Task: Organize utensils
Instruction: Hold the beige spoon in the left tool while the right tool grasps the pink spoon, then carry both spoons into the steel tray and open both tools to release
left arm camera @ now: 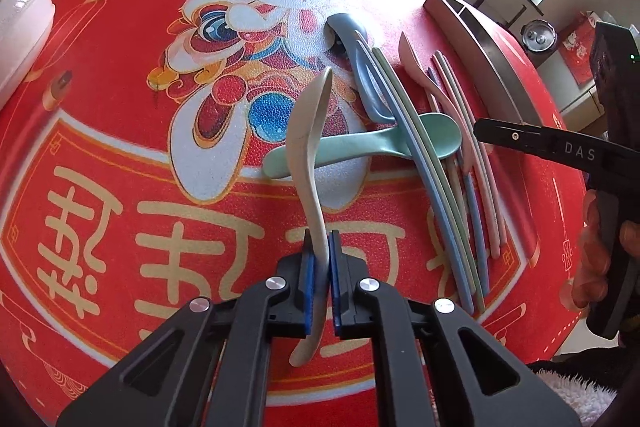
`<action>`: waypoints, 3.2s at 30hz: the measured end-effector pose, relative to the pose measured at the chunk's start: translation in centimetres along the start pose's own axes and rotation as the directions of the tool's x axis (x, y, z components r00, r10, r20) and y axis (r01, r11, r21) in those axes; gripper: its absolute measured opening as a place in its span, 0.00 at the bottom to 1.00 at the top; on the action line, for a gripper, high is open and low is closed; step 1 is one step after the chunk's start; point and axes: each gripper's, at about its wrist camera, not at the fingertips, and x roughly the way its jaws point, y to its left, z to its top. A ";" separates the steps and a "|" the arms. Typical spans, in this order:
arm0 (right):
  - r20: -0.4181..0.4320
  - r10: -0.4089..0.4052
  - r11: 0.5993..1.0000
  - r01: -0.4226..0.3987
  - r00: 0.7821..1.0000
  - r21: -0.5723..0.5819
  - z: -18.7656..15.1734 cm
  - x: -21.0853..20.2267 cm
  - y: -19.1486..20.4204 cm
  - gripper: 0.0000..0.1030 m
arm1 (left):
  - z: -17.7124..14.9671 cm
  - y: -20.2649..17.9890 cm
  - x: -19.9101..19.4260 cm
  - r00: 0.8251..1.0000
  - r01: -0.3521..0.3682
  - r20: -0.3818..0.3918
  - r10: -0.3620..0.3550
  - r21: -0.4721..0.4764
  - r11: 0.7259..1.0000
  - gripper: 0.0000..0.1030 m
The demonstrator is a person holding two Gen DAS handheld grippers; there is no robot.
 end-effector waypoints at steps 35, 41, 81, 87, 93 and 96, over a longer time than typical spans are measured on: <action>-0.106 0.059 0.998 -0.057 0.993 0.025 1.5 3.3 0.3 0.14 | 3.3 1.9 1.1 0.997 0.076 -0.007 -0.077 -0.067 0.995 0.08; -0.106 0.042 0.999 -0.040 0.993 0.013 1.4 3.2 0.5 0.14 | 3.4 1.7 1.1 0.998 0.068 -0.012 -0.069 -0.062 0.996 0.08; 0.136 -0.062 0.985 0.039 0.989 0.166 3.5 -7.2 -9.6 0.14 | 13.8 -10.4 0.6 0.956 0.294 -0.009 -0.294 0.041 0.955 0.07; 0.108 -0.110 0.978 0.089 0.988 0.188 5.0 -6.5 -12.6 0.14 | 18.4 -15.2 4.1 0.935 0.354 -0.039 -0.352 0.064 0.933 0.07; 0.072 -0.110 0.976 0.094 0.991 0.194 6.0 -4.7 -13.2 0.14 | 22.4 -18.1 8.4 0.916 0.394 -0.081 -0.392 0.012 0.919 0.07; 0.053 -0.113 0.976 0.101 0.992 0.192 6.6 -3.8 -13.4 0.14 | 23.9 -18.9 10.2 0.914 0.395 -0.094 -0.395 -0.017 0.918 0.07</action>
